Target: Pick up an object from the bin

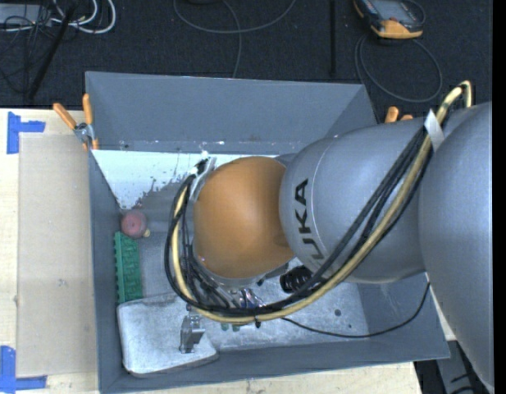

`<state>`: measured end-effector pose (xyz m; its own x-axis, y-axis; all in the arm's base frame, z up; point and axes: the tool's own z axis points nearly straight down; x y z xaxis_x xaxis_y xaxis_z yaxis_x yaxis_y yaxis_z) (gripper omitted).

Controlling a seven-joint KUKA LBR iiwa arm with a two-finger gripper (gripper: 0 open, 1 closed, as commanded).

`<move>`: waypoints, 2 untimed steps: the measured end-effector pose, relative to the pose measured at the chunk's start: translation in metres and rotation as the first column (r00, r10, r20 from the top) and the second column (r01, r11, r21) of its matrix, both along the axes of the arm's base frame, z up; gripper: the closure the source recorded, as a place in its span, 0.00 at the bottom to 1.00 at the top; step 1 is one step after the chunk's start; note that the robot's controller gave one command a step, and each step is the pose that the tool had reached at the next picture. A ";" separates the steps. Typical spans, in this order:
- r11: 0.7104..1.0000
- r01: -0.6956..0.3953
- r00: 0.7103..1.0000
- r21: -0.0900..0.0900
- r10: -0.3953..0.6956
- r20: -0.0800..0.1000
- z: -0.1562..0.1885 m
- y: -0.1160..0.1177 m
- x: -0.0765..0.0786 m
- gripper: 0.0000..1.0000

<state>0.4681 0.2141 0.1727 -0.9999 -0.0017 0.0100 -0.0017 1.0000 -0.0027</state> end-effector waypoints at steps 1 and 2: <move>0.955 -0.295 0.955 0.000 0.295 0.002 -0.053 -0.078 0.011 0.00; 0.936 -0.353 0.936 0.005 0.353 0.005 -0.099 -0.141 0.051 0.00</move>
Offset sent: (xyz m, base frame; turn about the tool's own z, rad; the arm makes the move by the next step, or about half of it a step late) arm 0.0114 -0.0744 -0.0508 -0.3040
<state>0.5190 0.0734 0.0741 -0.9351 -0.3544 0.0053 -0.3544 0.9351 0.0020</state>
